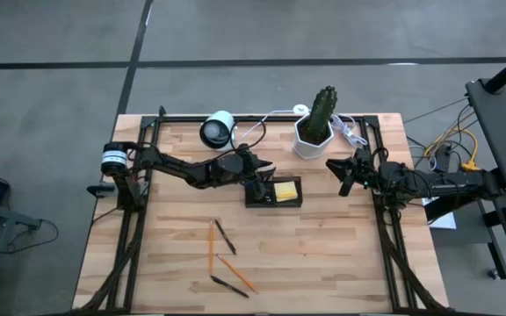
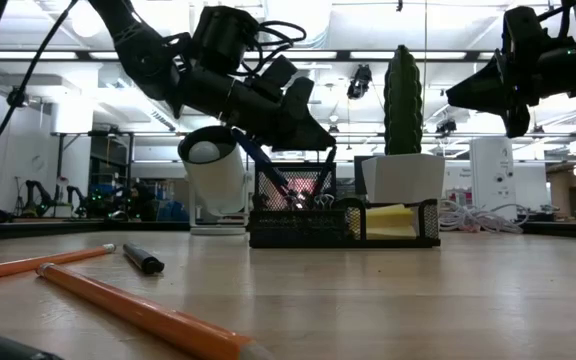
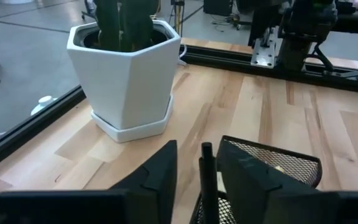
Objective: Pick and place office supplies into organizer
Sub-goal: Put the top left black pen into the black desk organizer, then put the top black pen into the black desk organizer
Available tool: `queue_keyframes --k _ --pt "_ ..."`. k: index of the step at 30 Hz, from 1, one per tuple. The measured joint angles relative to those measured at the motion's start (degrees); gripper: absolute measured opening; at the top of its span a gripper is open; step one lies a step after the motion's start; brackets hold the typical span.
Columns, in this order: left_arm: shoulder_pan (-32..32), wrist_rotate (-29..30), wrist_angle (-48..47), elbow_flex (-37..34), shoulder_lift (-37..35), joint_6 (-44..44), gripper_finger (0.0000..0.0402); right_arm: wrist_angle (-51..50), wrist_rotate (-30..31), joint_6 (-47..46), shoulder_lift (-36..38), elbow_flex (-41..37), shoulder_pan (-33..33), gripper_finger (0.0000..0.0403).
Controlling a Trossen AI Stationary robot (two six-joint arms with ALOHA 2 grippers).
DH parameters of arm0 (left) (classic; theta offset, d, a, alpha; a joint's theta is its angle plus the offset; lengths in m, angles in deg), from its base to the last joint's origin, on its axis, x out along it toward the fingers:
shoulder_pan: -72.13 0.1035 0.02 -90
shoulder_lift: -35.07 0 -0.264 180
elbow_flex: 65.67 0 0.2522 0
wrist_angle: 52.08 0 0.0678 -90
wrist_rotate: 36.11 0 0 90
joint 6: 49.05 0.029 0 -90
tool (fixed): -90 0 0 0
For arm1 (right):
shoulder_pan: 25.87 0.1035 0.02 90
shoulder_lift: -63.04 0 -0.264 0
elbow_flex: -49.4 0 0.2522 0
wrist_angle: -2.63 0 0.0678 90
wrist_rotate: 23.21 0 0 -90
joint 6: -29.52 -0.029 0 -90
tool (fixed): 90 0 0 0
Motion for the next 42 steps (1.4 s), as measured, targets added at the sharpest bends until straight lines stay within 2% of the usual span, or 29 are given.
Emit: queue_keyframes --k 8,19,26,33,36,42 --pt "-0.02 -3.68 0.16 1.05 -3.18 -0.18 0.0143 -0.01 0.02 0.21 0.0 0.0 -0.01 0.0054" --pt "-1.81 -10.03 -0.02 1.16 -16.12 -0.22 0.0144 -1.02 0.02 0.45 0.01 0.0 -0.01 0.0054" --pt "-5.14 -10.5 -0.15 1.18 -24.35 -0.22 0.0144 -1.32 0.0 0.42 0.02 0.0 0.0 0.0054" --pt "-9.7 -10.51 -0.49 1.25 -27.85 -0.24 0.0144 -1.32 -0.02 0.24 0.02 0.0 0.0 0.0054" --pt "-11.76 -10.52 -4.68 1.62 -28.4 -0.33 0.0144 -1.29 -0.02 0.24 0.02 0.0 -0.02 0.0054" --pt "-14.55 -10.52 -22.1 4.98 -28.48 -7.01 0.0144 -1.29 -0.04 0.22 0.02 0.0 -0.02 0.0054"
